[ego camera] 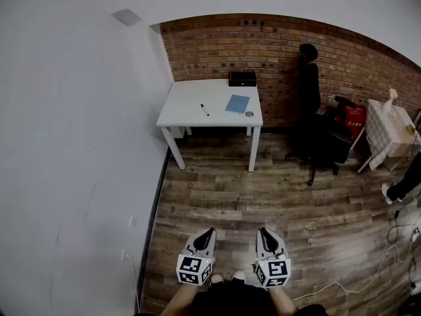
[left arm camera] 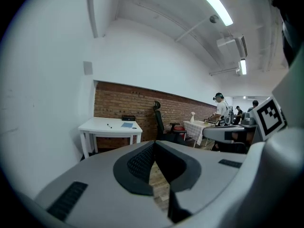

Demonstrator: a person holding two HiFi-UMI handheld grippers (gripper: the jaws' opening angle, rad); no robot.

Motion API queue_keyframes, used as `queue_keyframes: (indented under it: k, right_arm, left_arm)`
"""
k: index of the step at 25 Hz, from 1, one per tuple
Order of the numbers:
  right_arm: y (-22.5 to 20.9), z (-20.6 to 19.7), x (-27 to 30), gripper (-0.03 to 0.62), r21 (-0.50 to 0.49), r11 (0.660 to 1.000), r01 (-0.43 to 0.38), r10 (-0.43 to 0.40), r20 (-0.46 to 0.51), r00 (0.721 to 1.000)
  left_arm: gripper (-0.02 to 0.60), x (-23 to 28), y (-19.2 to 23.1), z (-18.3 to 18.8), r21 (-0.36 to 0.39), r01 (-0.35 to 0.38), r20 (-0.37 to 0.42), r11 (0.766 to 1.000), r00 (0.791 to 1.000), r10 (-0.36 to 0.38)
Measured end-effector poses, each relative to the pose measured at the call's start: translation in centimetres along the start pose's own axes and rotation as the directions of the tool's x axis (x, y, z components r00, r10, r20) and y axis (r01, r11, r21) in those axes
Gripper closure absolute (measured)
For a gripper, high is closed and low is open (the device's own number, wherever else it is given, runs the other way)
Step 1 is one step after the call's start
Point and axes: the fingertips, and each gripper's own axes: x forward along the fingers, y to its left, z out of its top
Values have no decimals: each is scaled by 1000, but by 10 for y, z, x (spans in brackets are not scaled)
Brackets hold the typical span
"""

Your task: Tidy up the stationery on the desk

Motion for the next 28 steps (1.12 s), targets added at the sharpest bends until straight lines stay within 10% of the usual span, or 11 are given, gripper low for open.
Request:
queue_keyframes:
  k: [28]
  right_arm:
    - [-25, -7, 67, 569, 2, 1000, 1, -1, -52, 999]
  left_arm:
    - [566, 70, 38, 7, -6, -5, -5, 1000, 1000, 5]
